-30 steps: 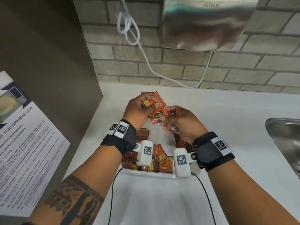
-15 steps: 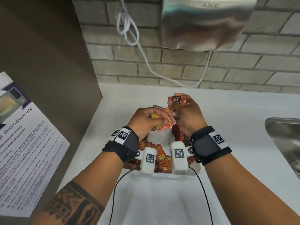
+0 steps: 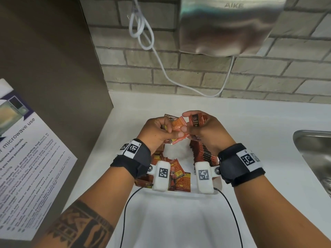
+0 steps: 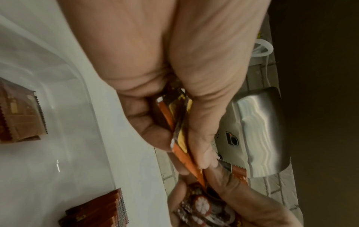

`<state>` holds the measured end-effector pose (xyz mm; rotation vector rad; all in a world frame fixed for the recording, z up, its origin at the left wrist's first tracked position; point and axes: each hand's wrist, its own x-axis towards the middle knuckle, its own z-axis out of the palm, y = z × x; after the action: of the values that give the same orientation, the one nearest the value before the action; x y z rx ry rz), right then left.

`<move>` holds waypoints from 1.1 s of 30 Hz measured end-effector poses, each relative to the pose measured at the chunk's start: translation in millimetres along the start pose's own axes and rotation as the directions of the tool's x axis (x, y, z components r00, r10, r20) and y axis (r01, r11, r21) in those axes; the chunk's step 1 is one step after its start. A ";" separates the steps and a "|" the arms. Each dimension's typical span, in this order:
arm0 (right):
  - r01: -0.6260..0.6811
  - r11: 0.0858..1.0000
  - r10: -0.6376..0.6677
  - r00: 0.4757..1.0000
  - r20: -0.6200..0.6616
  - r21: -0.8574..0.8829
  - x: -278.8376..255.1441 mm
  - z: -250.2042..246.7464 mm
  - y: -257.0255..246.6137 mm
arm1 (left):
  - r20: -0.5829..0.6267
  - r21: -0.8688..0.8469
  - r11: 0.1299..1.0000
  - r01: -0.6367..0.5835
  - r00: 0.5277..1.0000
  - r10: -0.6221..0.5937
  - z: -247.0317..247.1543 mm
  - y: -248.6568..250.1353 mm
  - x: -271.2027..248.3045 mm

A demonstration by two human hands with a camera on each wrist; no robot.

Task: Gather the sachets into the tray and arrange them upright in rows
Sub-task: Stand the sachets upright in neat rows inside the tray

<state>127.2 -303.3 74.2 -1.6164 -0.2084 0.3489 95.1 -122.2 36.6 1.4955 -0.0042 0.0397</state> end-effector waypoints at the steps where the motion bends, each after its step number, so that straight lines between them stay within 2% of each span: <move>1: 0.008 1.000 -0.008 1.000 -0.009 -0.014 -0.3 -1.0 0.0 | -0.008 -0.018 1.000 0.017 1.000 -0.017 -0.2 0.2 0.6; 4: 0.055 0.994 -0.061 0.996 -0.060 -0.094 -0.2 -7.1 -0.6 | -0.033 -0.106 0.987 0.122 0.991 -0.126 -3.2 2.1 3.6; 7: 0.146 0.946 -0.198 0.967 -0.161 -0.289 0.5 -12.0 -2.8 | -0.017 -0.233 0.948 0.216 0.974 -0.226 -11.0 5.2 5.0; 9: 0.280 0.879 -0.394 0.883 -0.255 -0.387 -1.3 -8.6 -2.4 | -0.002 -0.265 0.927 0.266 0.961 -0.277 -13.5 5.9 6.3; 11: 0.411 0.767 -0.580 0.772 -0.259 -0.493 -3.9 -1.4 -1.3 | 0.014 -0.260 0.913 0.313 0.947 -0.321 -10.8 9.1 6.1; 12: 0.455 0.710 -0.635 0.744 -0.209 -0.538 -4.3 1.7 2.3 | 0.025 -0.251 0.912 0.325 0.944 -0.330 -9.0 10.7 6.2; 14: 0.495 0.635 -0.667 0.738 -0.097 -0.593 -4.0 6.4 14.6 | 0.033 -0.225 0.926 0.304 0.952 -0.305 -5.9 13.8 6.6; 16: 0.485 0.645 -0.629 0.775 -0.050 -0.590 -4.1 7.2 24.9 | -0.003 -0.196 0.952 0.236 0.970 -0.241 -4.1 14.3 6.7; 19: 0.379 0.789 -0.469 0.880 -0.075 -0.483 -9.0 6.1 25.4 | -0.044 -0.187 0.969 0.163 0.984 -0.174 -7.0 14.0 8.1; 21: 0.259 0.892 -0.334 0.930 -0.154 -0.371 -11.1 4.3 20.5 | -0.047 -0.171 0.974 0.150 0.986 -0.160 -8.9 14.4 8.8; 23: 0.159 0.947 -0.225 0.948 -0.223 -0.280 -8.9 2.2 16.4 | -0.051 -0.132 0.979 0.154 0.986 -0.162 -8.8 12.7 9.1; 24: 0.110 0.965 -0.163 0.963 -0.216 -0.237 -7.2 1.7 14.8 | -0.058 -0.118 0.981 0.156 0.985 -0.163 -8.2 12.0 8.8; 26: 0.000 0.994 -0.014 0.992 -0.124 -0.109 -5.4 2.3 14.1 | -0.072 -0.093 0.983 0.156 0.984 -0.162 -5.5 11.6 8.3; 28: -0.076 0.997 0.076 0.996 -0.038 -0.008 -6.0 2.0 13.7 | -0.096 -0.060 0.987 0.152 0.983 -0.157 -3.1 13.1 8.1; 31: -0.089 0.994 0.091 0.995 -0.035 0.059 -5.5 -1.0 10.5 | -0.130 -0.006 0.990 0.141 0.982 -0.140 -6.7 14.7 7.9; 33: -0.045 0.991 0.057 0.994 -0.091 0.129 -4.0 -3.6 9.2 | -0.108 0.039 0.989 0.143 0.984 -0.138 -10.3 13.4 8.2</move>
<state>124.0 -308.7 65.6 -1.5109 -0.0709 0.3181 102.8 -110.8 49.4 1.5350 0.1888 0.0046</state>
